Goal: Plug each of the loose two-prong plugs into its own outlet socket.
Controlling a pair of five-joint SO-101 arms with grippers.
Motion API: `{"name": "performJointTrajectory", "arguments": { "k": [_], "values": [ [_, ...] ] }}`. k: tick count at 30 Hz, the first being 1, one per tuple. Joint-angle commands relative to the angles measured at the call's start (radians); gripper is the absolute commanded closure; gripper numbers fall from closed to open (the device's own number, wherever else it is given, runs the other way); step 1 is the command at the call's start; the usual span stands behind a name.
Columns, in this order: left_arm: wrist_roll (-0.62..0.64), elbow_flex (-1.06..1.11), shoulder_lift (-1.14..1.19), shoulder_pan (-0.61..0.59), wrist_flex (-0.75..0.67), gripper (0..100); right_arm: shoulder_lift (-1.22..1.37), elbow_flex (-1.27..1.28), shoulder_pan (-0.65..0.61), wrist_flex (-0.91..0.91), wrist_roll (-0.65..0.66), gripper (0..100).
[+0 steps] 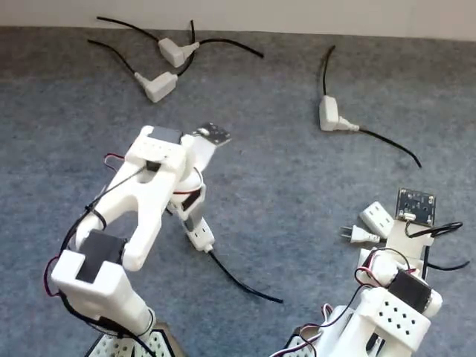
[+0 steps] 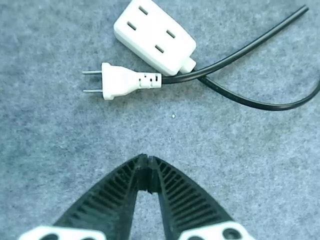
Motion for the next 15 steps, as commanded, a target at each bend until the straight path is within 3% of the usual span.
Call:
{"name": "performJointTrajectory", "arguments": {
  "k": [1,5,10,15],
  "values": [
    [0.009,-0.125,-0.002,0.010,0.193,77,-0.018,-0.008,0.004,-0.016,-0.003,99.1],
    [0.098,-0.174,-0.002,0.024,0.293,74,-0.018,-0.008,0.004,-0.016,-0.002,99.1],
    [0.218,-0.166,-0.088,0.073,0.252,74,-0.018,-0.008,0.004,-0.016,-0.002,99.1],
    [0.597,-0.042,-0.231,0.176,0.091,74,-0.018,-0.007,0.004,-0.030,-0.002,99.1]
  ]
}}
